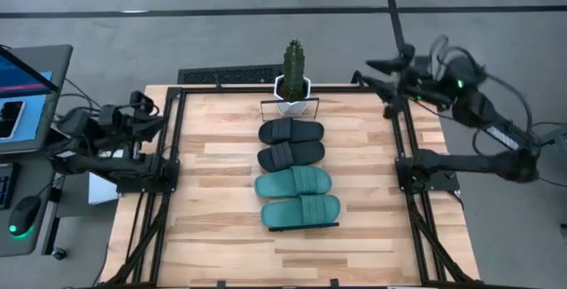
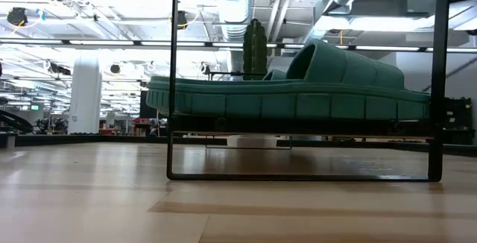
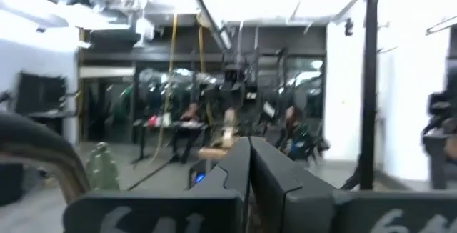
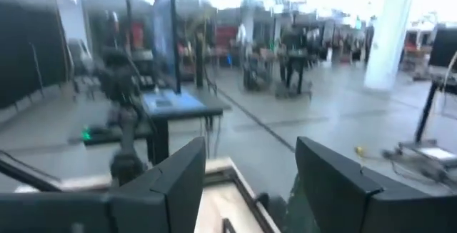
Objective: Pick and place slides into the shelf
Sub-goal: Return to Home Position
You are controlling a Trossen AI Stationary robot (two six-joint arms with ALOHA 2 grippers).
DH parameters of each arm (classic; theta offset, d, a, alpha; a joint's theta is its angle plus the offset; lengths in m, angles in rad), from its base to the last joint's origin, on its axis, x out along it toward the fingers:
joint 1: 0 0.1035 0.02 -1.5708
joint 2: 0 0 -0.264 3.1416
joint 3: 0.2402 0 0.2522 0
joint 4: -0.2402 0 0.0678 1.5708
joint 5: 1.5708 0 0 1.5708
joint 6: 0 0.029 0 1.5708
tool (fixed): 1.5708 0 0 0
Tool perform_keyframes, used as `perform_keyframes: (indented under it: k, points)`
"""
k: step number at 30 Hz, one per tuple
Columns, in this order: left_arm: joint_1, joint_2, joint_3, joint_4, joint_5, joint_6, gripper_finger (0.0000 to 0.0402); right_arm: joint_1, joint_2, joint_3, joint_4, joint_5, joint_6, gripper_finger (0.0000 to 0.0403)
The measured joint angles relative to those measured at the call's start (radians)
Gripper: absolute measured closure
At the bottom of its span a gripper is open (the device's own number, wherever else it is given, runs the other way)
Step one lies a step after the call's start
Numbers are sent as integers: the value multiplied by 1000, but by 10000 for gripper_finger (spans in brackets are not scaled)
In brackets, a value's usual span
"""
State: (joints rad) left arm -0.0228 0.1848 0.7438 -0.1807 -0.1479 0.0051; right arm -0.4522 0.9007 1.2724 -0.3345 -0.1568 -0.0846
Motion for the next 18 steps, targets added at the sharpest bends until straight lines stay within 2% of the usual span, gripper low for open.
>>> perform_keyframes:
  k: [5,10,15,18]
  points:
    - [0,-139,-153,50,-13,-37,401,17,-216,-320,200,-37,99,201]
    - [0,-184,-260,32,11,-101,402,77,-363,-613,382,-39,159,205]
    - [0,-181,-333,47,39,-151,401,143,-493,-824,508,-5,201,204]
    - [0,-182,-372,91,58,-158,402,184,-572,-903,506,25,209,205]
